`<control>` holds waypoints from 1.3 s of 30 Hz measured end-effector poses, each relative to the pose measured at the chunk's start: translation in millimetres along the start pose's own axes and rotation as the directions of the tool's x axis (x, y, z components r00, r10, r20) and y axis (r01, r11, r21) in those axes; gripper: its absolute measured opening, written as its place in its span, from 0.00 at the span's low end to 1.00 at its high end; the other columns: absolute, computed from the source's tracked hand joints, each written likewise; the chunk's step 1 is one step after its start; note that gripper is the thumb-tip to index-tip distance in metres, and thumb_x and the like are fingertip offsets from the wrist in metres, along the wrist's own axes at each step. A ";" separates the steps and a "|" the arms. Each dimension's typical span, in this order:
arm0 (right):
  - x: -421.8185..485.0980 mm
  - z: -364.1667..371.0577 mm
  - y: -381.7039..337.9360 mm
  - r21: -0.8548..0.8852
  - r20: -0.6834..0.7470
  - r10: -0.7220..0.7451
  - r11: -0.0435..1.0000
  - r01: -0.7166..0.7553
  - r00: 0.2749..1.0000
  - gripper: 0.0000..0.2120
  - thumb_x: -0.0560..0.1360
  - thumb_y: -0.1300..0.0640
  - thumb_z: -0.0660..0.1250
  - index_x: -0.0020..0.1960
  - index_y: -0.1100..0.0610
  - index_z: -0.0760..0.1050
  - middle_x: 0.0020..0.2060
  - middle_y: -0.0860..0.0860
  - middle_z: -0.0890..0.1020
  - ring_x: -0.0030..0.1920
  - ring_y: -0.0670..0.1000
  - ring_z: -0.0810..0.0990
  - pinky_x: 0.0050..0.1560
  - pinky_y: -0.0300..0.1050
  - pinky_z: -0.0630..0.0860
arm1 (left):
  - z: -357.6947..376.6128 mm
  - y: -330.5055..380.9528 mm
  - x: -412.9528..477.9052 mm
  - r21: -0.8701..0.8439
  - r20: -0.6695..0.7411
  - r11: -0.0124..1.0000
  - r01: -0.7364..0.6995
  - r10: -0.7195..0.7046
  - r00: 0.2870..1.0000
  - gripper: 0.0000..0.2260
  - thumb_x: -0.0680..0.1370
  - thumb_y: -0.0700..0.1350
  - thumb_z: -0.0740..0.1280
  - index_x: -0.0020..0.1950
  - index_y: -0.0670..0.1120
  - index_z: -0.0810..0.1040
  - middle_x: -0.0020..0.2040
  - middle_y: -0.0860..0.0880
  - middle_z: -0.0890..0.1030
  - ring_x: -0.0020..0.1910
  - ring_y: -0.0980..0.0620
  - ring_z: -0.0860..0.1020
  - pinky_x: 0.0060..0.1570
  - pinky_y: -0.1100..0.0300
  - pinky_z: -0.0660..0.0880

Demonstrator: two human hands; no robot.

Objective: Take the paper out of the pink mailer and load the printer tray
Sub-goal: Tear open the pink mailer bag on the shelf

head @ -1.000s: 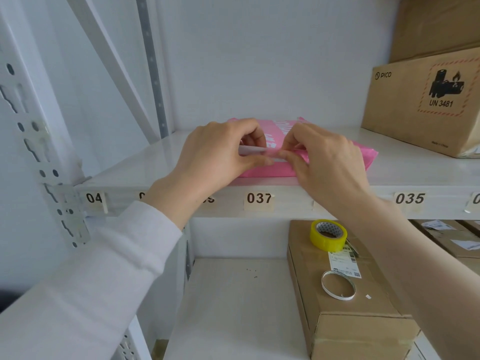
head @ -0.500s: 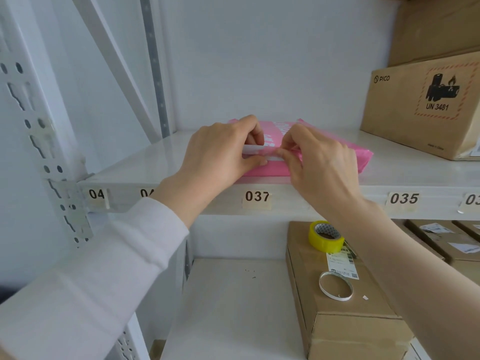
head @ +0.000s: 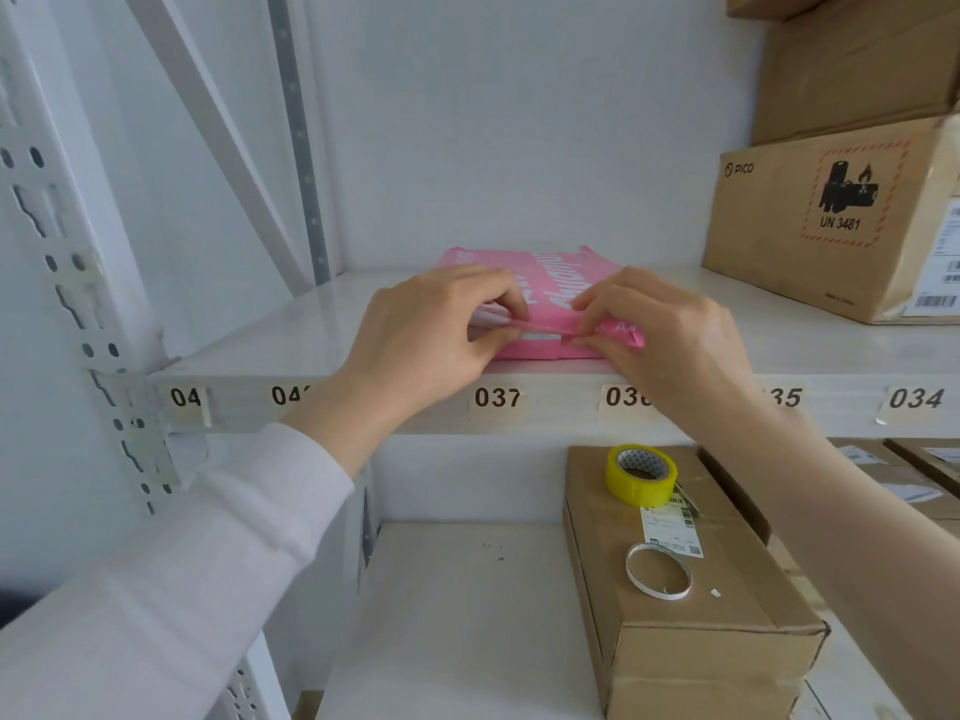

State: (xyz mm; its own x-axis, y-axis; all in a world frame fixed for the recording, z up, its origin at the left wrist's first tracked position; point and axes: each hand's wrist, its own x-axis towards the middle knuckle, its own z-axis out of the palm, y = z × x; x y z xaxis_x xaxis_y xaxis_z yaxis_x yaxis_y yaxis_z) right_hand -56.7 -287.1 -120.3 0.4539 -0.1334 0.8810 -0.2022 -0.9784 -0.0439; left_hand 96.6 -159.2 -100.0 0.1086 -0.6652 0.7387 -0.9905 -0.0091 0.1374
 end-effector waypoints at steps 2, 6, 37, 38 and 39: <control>2.8 -1.2 -0.2 0.033 0.017 0.056 0.998 -0.057 0.998 0.05 0.67 0.53 0.69 0.38 0.54 0.78 0.42 0.49 0.84 0.42 0.54 0.82 0.36 0.50 0.78 | 2.8 3.2 -0.7 -0.049 -0.035 0.998 -0.037 0.035 0.999 0.07 0.71 0.56 0.65 0.43 0.54 0.77 0.47 0.58 0.81 0.51 0.54 0.77 0.45 0.51 0.76; 12.3 -8.6 -1.6 0.031 0.112 0.129 0.991 -0.133 0.985 0.04 0.67 0.55 0.71 0.40 0.55 0.79 0.40 0.51 0.84 0.43 0.56 0.81 0.41 0.49 0.75 | 9.0 17.1 7.2 -0.041 -0.035 0.994 -0.102 0.101 0.994 0.10 0.69 0.56 0.69 0.44 0.52 0.79 0.46 0.56 0.79 0.51 0.53 0.76 0.42 0.57 0.73; 8.3 -40.7 27.6 0.185 0.197 0.234 0.945 -0.271 0.952 0.07 0.67 0.59 0.73 0.43 0.58 0.79 0.34 0.45 0.80 0.37 0.40 0.79 0.44 0.33 0.74 | 29.3 42.9 28.3 0.092 -0.061 0.993 -0.076 0.081 0.995 0.09 0.73 0.54 0.67 0.43 0.48 0.77 0.43 0.51 0.84 0.44 0.46 0.80 0.35 0.59 0.65; 5.0 -43.3 30.9 0.193 0.169 0.251 0.940 -0.282 0.953 0.06 0.67 0.60 0.73 0.42 0.58 0.79 0.35 0.47 0.81 0.38 0.42 0.79 0.45 0.33 0.75 | 28.5 42.7 29.3 0.087 -0.054 0.993 -0.074 0.079 0.995 0.10 0.73 0.54 0.67 0.44 0.48 0.78 0.43 0.51 0.84 0.44 0.46 0.80 0.35 0.59 0.64; 2.6 -44.9 33.9 0.209 0.138 0.271 0.932 -0.295 0.953 0.05 0.67 0.60 0.73 0.41 0.57 0.79 0.35 0.48 0.81 0.38 0.40 0.79 0.44 0.30 0.75 | 27.2 43.0 30.1 0.081 -0.046 0.994 -0.073 0.077 0.996 0.10 0.73 0.54 0.67 0.44 0.48 0.78 0.43 0.51 0.84 0.44 0.46 0.80 0.36 0.60 0.64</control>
State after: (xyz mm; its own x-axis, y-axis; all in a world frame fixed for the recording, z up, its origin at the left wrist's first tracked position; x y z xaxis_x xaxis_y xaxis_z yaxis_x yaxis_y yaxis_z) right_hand -101.4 -313.5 -98.4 0.4978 -0.4136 0.7623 -0.1415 -0.9059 -0.3991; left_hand 55.0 -199.9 -89.8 0.0358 -0.6292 0.7765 -0.9994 -0.0207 0.0293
